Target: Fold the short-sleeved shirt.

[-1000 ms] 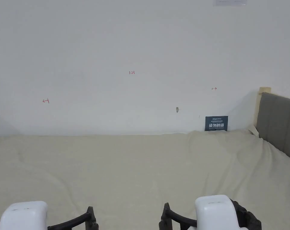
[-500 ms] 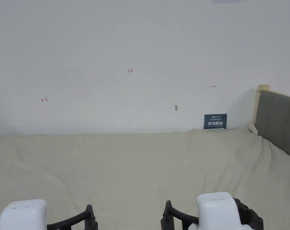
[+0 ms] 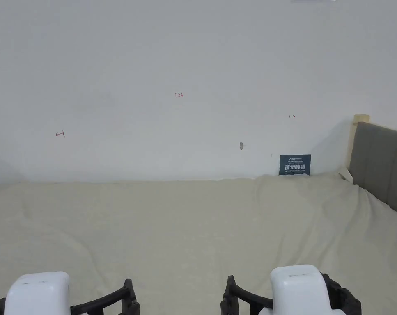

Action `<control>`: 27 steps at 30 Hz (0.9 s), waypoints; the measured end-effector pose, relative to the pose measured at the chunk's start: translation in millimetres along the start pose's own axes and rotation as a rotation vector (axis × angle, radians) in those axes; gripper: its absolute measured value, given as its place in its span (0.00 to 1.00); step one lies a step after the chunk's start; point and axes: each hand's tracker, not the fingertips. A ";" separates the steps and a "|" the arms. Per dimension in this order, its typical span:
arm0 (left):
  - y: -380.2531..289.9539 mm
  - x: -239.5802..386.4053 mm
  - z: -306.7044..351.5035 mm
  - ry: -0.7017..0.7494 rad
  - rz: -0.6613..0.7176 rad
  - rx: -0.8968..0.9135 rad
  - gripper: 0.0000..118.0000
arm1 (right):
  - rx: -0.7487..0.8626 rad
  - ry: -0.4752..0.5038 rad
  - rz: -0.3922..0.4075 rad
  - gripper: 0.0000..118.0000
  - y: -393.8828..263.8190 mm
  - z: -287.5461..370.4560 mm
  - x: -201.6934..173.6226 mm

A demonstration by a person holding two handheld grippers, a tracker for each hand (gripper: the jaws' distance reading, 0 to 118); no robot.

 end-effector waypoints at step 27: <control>-5.4 -5.3 -1.9 -0.006 0.017 -0.011 1.00 | -0.040 0.002 -0.050 0.87 1.6 -1.1 1.1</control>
